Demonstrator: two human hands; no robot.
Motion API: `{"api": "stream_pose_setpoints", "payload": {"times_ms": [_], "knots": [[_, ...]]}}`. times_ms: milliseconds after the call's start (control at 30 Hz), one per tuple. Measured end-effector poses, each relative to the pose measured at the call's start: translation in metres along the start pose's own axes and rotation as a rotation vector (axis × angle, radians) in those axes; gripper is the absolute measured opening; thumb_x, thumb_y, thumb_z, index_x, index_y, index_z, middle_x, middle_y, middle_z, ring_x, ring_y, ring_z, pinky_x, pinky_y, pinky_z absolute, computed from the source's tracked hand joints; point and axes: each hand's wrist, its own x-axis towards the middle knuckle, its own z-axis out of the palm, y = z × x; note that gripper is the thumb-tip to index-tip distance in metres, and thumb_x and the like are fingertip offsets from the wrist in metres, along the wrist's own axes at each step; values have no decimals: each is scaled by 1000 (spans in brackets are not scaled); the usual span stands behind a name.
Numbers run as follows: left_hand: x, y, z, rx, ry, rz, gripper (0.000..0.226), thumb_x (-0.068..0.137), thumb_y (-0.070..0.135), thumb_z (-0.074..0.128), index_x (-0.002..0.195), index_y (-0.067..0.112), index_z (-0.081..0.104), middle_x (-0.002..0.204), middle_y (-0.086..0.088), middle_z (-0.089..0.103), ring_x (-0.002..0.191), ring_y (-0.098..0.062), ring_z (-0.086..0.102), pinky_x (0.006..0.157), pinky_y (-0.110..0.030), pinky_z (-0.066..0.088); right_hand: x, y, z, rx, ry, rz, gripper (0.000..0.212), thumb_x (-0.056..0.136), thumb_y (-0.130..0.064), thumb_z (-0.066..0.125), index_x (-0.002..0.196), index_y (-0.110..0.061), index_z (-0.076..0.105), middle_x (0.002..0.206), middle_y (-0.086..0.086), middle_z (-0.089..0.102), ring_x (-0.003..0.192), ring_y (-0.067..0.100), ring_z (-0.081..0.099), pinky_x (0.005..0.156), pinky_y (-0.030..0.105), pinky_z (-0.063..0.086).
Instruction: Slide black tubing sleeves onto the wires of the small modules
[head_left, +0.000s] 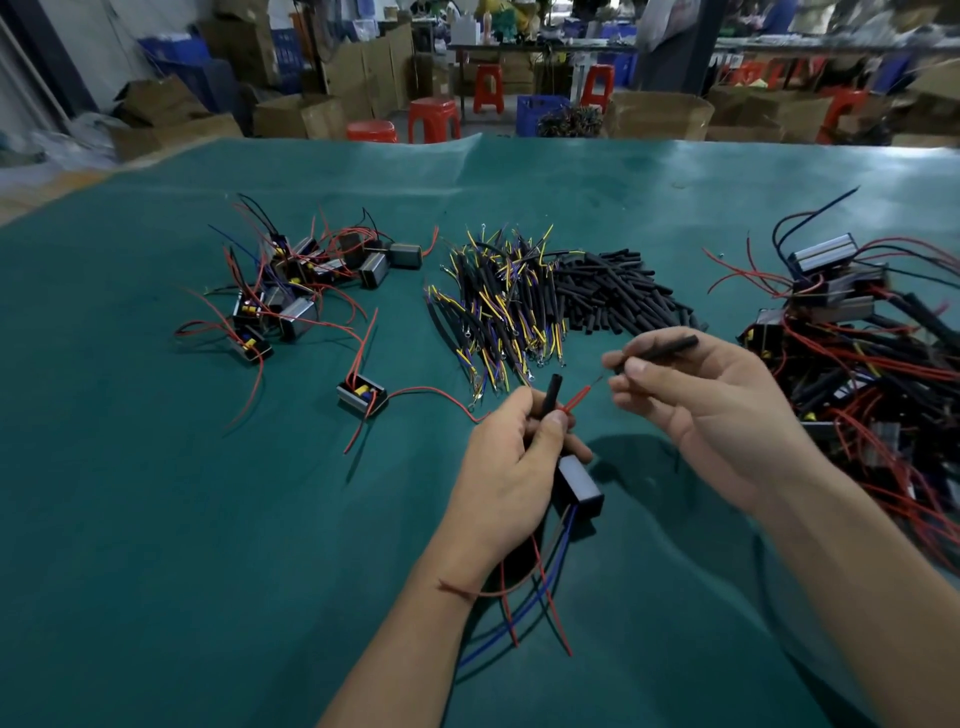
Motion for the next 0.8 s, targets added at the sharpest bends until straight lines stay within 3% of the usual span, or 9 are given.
{"api": "stream_pose_setpoints", "payload": {"times_ms": [167, 600, 700, 800], "knots": [[-1, 3, 0, 34, 1, 20, 14, 104, 11, 51, 91, 11, 54, 75, 1, 76, 68, -7, 64, 70, -25, 50, -3, 4, 7, -116, 47, -73, 21, 74, -17, 75, 93, -10, 67, 94, 16, 78, 83, 20, 73, 70, 25, 59], [-3, 6, 0, 76, -9, 25, 15, 104, 12, 51, 89, 11, 53, 75, -1, 75, 64, -6, 60, 64, -26, 47, -5, 5, 11, -249, 53, -135, 16, 76, -23, 77, 88, -15, 70, 88, 13, 78, 75, 20, 74, 63, 25, 57], [-3, 5, 0, 79, -5, 24, 16, 103, 11, 51, 88, 12, 53, 74, -1, 75, 62, -6, 59, 62, -25, 46, -5, 4, 10, -294, 47, -170, 14, 79, -20, 77, 89, -14, 70, 86, 13, 78, 75, 22, 74, 63, 25, 57], [-3, 5, -1, 80, -11, 18, 14, 103, 12, 51, 90, 11, 54, 74, -1, 75, 66, -9, 63, 68, -34, 51, -4, 8, 8, -369, 42, -145, 9, 86, -5, 76, 90, -11, 70, 85, 11, 78, 74, 22, 75, 63, 25, 57]]}}
